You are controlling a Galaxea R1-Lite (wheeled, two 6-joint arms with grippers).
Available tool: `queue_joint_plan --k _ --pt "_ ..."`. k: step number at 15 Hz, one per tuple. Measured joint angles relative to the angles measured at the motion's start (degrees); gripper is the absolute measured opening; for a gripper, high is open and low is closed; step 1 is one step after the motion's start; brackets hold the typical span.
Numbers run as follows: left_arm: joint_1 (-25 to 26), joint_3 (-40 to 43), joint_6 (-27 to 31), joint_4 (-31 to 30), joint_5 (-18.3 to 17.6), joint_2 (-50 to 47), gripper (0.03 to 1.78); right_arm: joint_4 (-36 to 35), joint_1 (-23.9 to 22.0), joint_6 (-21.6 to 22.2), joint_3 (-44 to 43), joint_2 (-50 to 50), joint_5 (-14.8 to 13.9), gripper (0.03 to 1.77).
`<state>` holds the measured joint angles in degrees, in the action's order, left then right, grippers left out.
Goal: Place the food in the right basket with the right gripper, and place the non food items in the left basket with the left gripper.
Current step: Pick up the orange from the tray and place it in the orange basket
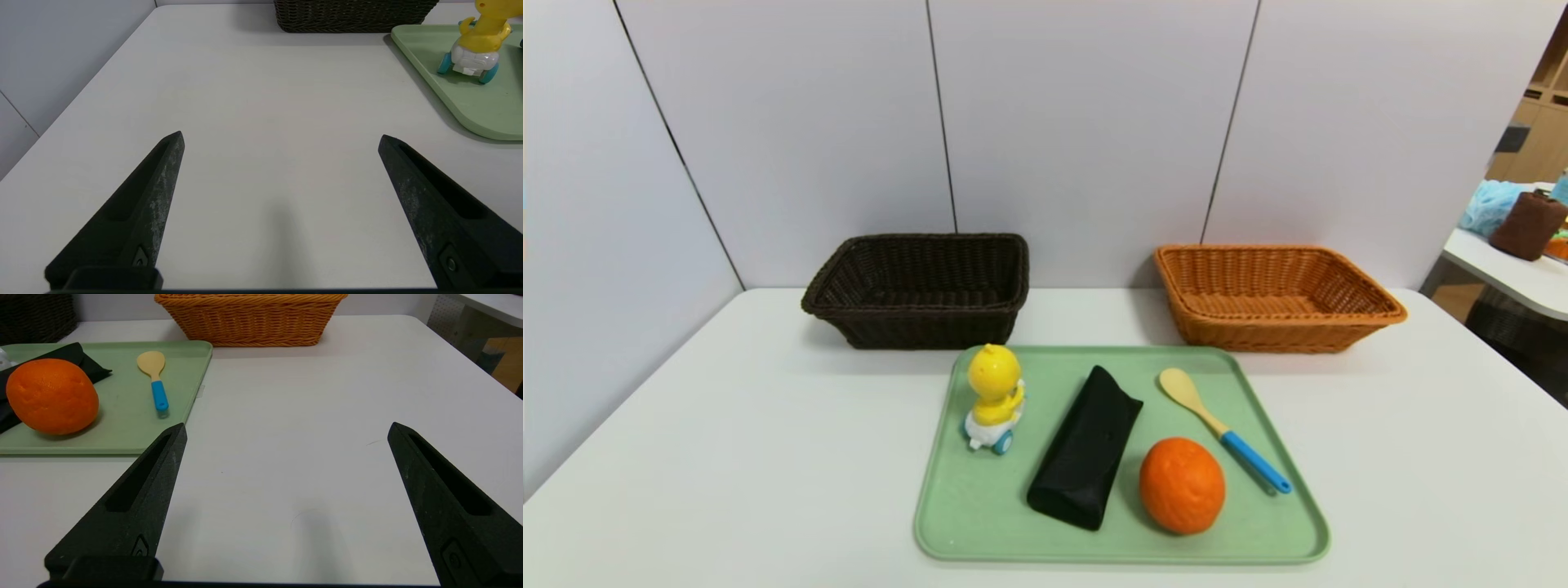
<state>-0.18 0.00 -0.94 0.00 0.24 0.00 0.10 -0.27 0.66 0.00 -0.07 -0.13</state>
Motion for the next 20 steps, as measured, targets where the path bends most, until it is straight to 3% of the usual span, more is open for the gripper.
queue_joint_plan --k 11,15,20 --pt "0.0 -2.3 2.4 1.7 -0.7 0.2 1.69 0.7 0.0 -2.2 -2.4 0.1 1.0 1.7" --pt "0.0 -15.0 2.1 11.6 -5.8 5.3 1.69 8.0 0.0 -2.1 -14.7 5.9 7.0 1.7" --pt "0.0 -37.4 0.2 18.8 -8.8 22.7 1.69 15.9 -0.2 -2.0 -35.0 21.2 14.2 1.7"
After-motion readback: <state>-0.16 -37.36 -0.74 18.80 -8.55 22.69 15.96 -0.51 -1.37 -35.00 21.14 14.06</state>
